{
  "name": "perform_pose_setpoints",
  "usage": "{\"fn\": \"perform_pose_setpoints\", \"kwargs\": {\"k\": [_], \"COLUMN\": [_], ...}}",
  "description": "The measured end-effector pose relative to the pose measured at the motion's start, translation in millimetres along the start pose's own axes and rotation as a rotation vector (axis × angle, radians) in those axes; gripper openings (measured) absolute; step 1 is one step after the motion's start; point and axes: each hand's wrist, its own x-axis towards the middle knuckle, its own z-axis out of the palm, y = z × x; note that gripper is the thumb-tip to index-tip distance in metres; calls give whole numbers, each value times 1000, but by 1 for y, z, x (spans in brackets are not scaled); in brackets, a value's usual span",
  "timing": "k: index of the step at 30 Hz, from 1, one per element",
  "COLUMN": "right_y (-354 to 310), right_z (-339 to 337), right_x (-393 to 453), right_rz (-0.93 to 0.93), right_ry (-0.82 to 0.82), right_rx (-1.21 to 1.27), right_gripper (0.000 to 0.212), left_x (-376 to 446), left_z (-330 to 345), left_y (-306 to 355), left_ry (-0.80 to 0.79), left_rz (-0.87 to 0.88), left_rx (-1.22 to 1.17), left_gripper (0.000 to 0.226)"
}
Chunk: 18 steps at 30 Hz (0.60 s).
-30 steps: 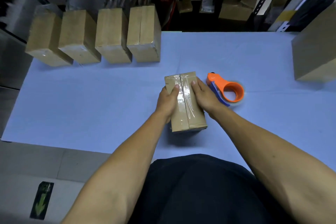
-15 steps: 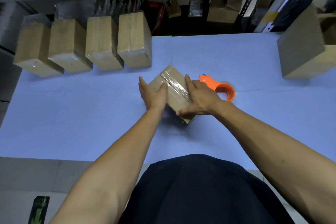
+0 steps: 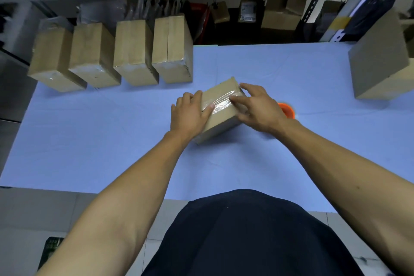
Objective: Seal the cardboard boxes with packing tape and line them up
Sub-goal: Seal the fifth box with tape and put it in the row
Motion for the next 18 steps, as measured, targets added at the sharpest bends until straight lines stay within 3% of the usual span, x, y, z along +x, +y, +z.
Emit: {"fn": "perform_pose_setpoints", "kwargs": {"k": [5,10,12,14,18], "right_y": [-9,-8,-10,-12,-9], "right_z": [13,12,13,18,29], "right_x": [-3,2,4,1,-3], "right_rz": [148,125,155,229,242], "right_ry": [115,82,77,62,7], "right_rx": [286,328,367,411,486], "right_gripper": [52,49,56,72,96], "left_x": [4,-3,-6,-11,-16], "left_z": [-7,-4,1,7,15], "left_y": [7,4,4,10,20], "left_ry": [-100,-397,-358,-360,-489], "left_rz": [-166,-255,-311,-386,-463], "left_rx": [-2,-413,-666,-880,-1009], "left_gripper": [62,47,55,77,65]}}
